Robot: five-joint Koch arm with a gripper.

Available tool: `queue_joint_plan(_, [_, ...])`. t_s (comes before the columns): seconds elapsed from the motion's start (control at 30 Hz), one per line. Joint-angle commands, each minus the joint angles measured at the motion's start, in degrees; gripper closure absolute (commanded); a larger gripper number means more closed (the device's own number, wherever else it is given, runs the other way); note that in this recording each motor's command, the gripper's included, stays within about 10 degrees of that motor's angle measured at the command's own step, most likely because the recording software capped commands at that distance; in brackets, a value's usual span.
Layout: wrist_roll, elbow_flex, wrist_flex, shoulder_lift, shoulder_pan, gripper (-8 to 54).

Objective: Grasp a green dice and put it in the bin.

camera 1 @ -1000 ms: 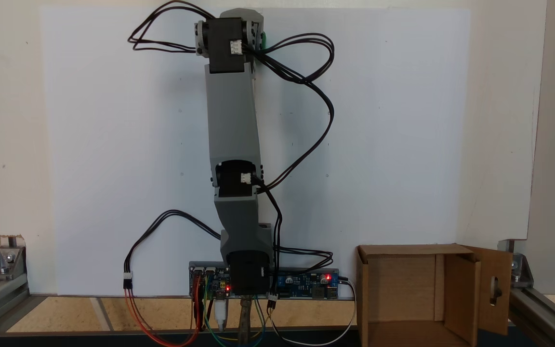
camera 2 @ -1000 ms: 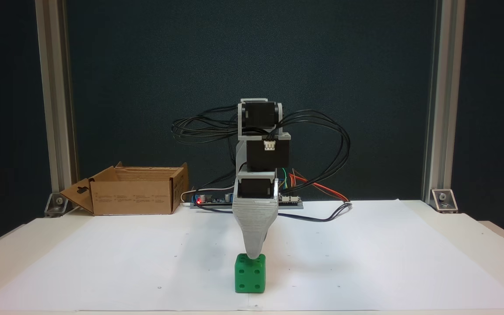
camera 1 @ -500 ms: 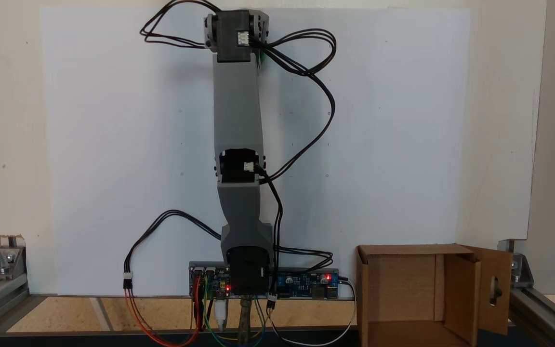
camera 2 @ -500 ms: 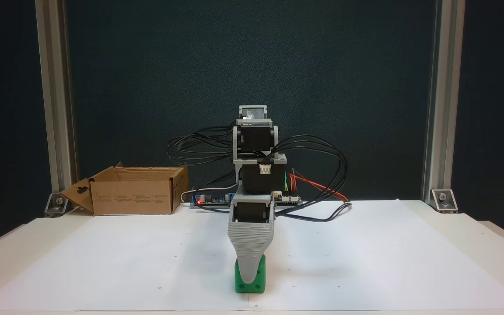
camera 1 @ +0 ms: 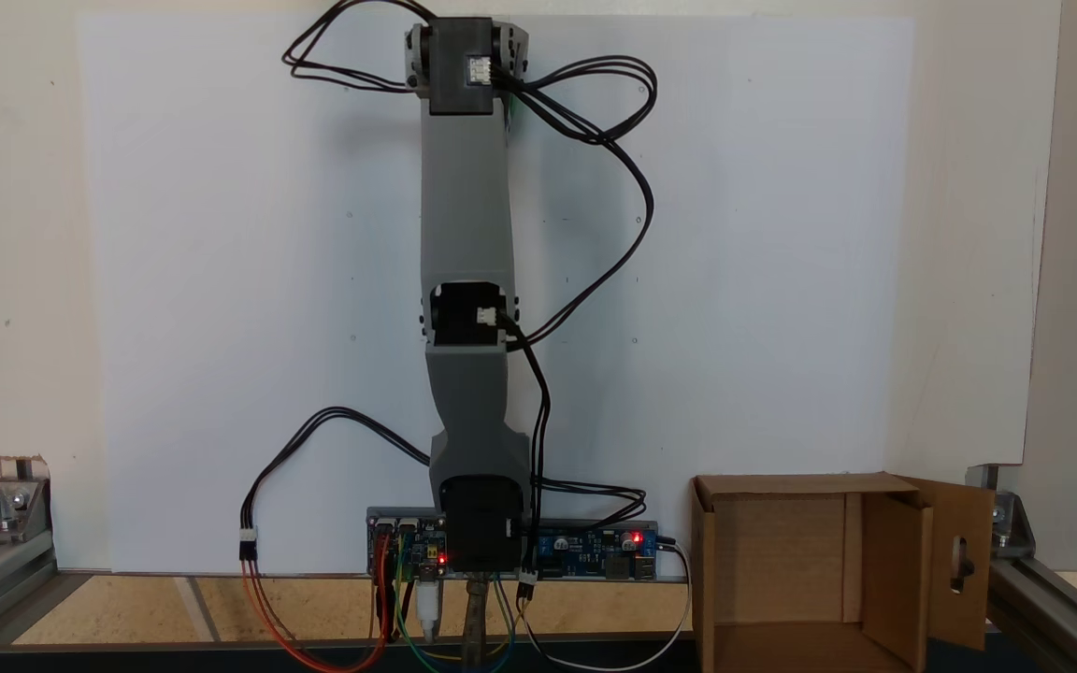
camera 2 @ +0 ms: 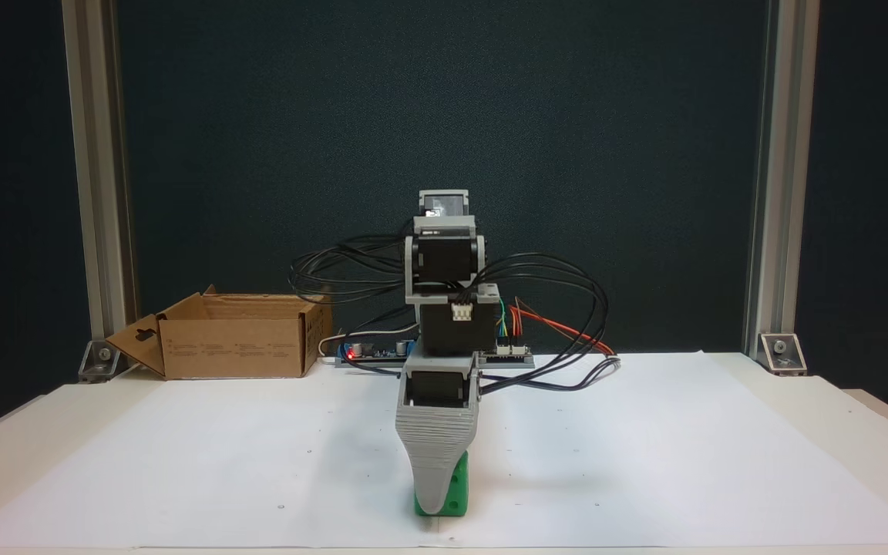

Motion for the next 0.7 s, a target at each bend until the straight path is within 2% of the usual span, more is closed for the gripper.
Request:
queue_joint_plan(0.0, [1.8,-3.0,-0.3,1.0,0.5,1.9])
queue_joint_plan(0.67, [1.8,-3.0,-1.6,-0.4,0.5,3.0])
